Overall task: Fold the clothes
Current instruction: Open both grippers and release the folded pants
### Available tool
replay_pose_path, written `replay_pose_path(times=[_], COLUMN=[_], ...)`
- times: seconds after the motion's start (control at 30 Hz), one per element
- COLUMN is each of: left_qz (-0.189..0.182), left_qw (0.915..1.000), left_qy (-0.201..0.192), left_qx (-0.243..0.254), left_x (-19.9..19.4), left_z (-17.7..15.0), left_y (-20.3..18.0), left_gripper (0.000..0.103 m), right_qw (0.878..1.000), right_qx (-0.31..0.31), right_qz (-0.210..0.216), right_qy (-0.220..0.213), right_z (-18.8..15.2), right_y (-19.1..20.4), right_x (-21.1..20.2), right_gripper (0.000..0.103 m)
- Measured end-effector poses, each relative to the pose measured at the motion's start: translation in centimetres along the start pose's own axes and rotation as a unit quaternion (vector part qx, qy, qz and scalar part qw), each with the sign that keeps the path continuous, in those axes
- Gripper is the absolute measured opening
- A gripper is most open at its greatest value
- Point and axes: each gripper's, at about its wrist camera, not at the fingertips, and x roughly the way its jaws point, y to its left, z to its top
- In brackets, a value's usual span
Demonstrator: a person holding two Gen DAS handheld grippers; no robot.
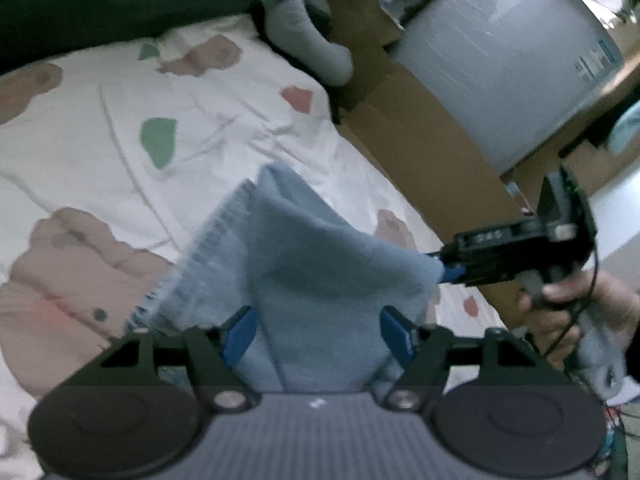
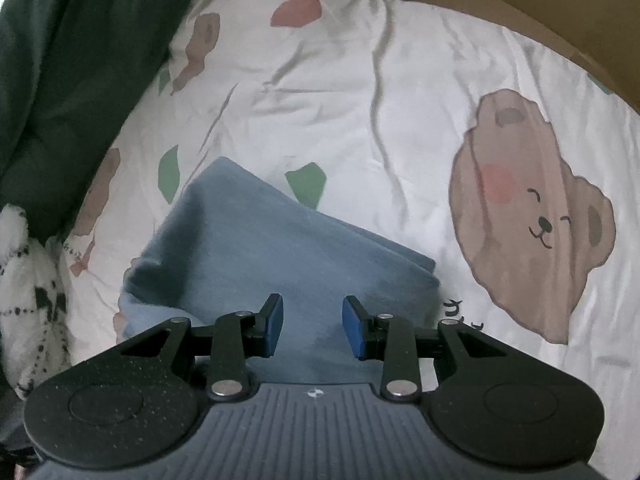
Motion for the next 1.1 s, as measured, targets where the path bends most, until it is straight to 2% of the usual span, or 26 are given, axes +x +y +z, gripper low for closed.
replay_pose_path(times=[0.2,0.3,0.4,0.47,0.63,0.77,0.9,0.97,1.1], left_qz=[-0.008,0.005,0.013,0.004,-0.001,0.005,-0.027,-0.036,-0.025], left_qw=[0.9992,0.9997,0.9994,0.9979,0.9853,0.9798,0.9737,0.9748,0.9807], left_qy=[0.024,0.001,-0.032,-0.043,-0.072,-0.08,-0.077,-0.069,-0.048], left_qx=[0.032,0.025,-0.005,-0.048,-0.155,-0.183,-0.213,-0.209,-0.188], left_x=[1.1,-0.2,-2.2,-3.4,-6.2,-7.1,-6.6,-5.9,-4.4], left_z=[-0.8,-0.9,-0.7,-0.6,-0.5,0.2,0.2,0.0,-0.7], left_y=[-1.6,-1.0,0.6,2.3,6.8,8.6,9.4,9.4,9.5], left_gripper=[0.073,0.073,0.073,0.073,0.073,0.073,0.073,0.074,0.074], right_qw=[1.0,0.998,0.996,0.994,0.991,0.988,0.985,0.985,0.988], right_qx=[-0.002,-0.003,-0.01,-0.016,-0.039,-0.053,-0.064,-0.071,-0.07], right_qz=[0.022,0.058,0.085,0.103,0.127,0.143,0.149,0.146,0.131], right_qy=[0.007,0.01,0.009,0.009,0.024,0.04,0.059,0.062,0.047], right_z=[-3.6,-4.7,-5.2,-5.5,-6.4,-7.3,-8.0,-8.4,-8.3], right_y=[-1.2,-0.5,0.6,1.3,3.4,4.8,5.8,6.0,5.3], right_x=[1.9,2.3,2.0,1.9,2.2,2.8,3.5,3.6,2.9], right_gripper=[0.039,0.038,0.038,0.038,0.038,0.038,0.038,0.038,0.038])
